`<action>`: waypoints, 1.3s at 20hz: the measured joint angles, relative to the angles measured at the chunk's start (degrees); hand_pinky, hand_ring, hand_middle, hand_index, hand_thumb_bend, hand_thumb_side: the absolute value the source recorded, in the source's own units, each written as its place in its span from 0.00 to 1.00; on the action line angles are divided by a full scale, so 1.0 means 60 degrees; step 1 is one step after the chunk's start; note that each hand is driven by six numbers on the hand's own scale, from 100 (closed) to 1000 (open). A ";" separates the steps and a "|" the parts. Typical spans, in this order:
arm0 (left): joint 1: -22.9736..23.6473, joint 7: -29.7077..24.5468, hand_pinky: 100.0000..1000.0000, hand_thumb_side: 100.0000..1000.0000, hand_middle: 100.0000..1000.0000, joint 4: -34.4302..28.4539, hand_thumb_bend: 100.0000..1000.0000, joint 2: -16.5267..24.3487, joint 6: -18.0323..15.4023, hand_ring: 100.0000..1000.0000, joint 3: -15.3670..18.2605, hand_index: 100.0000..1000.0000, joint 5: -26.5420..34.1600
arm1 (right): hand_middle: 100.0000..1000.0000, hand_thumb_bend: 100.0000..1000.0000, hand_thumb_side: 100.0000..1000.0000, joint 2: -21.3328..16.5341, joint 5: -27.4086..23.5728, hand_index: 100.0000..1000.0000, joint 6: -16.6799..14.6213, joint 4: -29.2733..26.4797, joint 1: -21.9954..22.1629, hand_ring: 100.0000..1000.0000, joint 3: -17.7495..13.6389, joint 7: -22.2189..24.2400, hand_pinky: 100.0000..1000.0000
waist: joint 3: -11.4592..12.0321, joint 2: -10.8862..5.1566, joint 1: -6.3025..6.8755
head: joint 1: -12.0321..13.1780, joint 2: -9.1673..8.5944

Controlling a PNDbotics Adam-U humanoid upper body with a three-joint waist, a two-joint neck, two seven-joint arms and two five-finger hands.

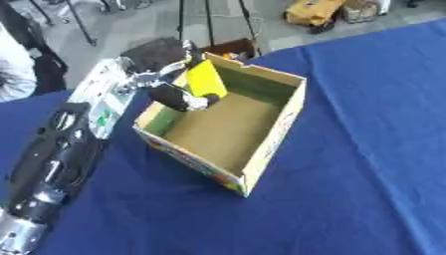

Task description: Pick up objects on the table and place them in the box.

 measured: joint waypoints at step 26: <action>0.0155 -0.1045 0.00 1.00 0.49 0.1077 0.00 -0.0474 -0.1136 0.39 -0.0379 0.82 0.0148 | 0.52 0.00 0.48 0.0085 -0.0112 0.79 0.0058 0.0000 0.0088 0.76 0.0003 0.0110 0.78 | -0.0041 0.0072 0.0000 | 0.0039 -0.0080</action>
